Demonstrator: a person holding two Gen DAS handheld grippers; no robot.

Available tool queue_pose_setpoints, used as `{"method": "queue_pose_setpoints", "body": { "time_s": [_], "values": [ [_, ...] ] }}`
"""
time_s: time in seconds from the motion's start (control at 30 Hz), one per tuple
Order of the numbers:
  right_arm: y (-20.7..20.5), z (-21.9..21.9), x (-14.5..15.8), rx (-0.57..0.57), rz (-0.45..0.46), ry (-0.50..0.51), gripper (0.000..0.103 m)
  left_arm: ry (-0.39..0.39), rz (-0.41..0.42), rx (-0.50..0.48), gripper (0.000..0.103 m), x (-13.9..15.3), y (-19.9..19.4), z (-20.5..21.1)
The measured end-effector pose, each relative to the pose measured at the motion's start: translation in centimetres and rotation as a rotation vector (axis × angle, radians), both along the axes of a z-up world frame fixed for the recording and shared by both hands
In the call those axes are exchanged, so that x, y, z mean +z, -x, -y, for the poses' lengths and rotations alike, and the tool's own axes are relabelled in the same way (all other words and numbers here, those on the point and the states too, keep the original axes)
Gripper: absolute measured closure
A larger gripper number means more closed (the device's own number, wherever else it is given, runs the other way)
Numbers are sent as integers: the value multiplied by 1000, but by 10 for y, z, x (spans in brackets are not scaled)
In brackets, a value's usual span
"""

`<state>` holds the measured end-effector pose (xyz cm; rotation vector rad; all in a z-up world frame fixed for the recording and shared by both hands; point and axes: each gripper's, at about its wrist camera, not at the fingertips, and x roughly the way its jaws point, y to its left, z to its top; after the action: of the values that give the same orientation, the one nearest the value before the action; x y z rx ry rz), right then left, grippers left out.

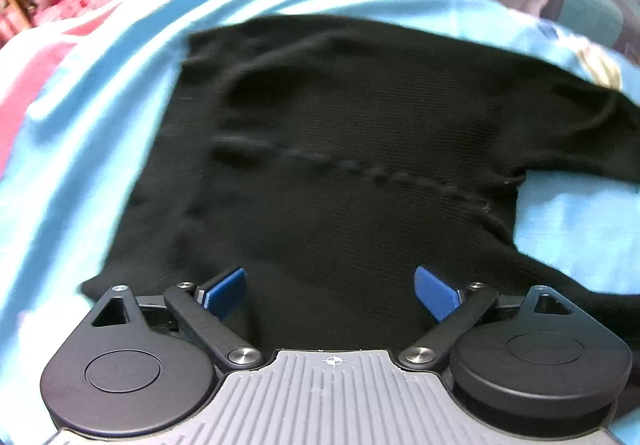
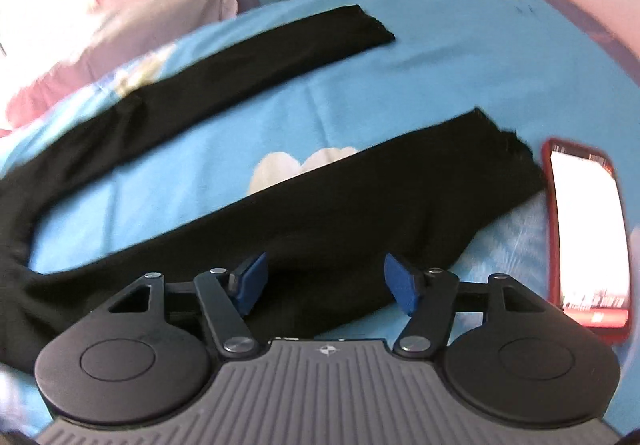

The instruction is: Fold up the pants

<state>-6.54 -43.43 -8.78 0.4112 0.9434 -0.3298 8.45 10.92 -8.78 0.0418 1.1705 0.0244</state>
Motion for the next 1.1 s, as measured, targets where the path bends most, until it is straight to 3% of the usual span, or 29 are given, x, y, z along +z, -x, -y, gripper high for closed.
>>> {"method": "queue_pose_setpoints", "body": {
  "time_s": [0.1,0.27,0.37,0.47,0.7,0.77,0.83,0.9,0.93,1.0,1.1],
  "values": [
    [19,1,-2,-32,25,-98,38,46,-24,86,0,13,25,-36],
    [35,11,-15,-130,34,-237,41,263,-121,255,0,7,56,-87],
    [31,16,-16,-156,53,-287,41,384,-148,328,0,-9,56,-98],
    [23,23,-19,-173,76,-350,41,470,-95,363,0,-14,47,-101],
    [22,44,-35,-285,171,-487,47,564,-29,425,0,-22,26,-103],
    [22,48,-40,-307,181,-502,59,577,-26,447,0,-21,26,-106],
    [19,52,-44,-329,165,-499,90,559,-26,455,0,-19,26,-110],
    [15,55,-45,-328,143,-495,91,518,-46,463,21,-19,24,-112],
    [13,55,-43,-314,136,-480,91,513,-62,469,18,-19,23,-113],
    [1,51,-34,-272,117,-428,91,547,-61,482,21,-13,21,-123],
    [-24,51,-10,-218,163,-413,92,591,-7,462,22,9,8,-128]
  ]
}}
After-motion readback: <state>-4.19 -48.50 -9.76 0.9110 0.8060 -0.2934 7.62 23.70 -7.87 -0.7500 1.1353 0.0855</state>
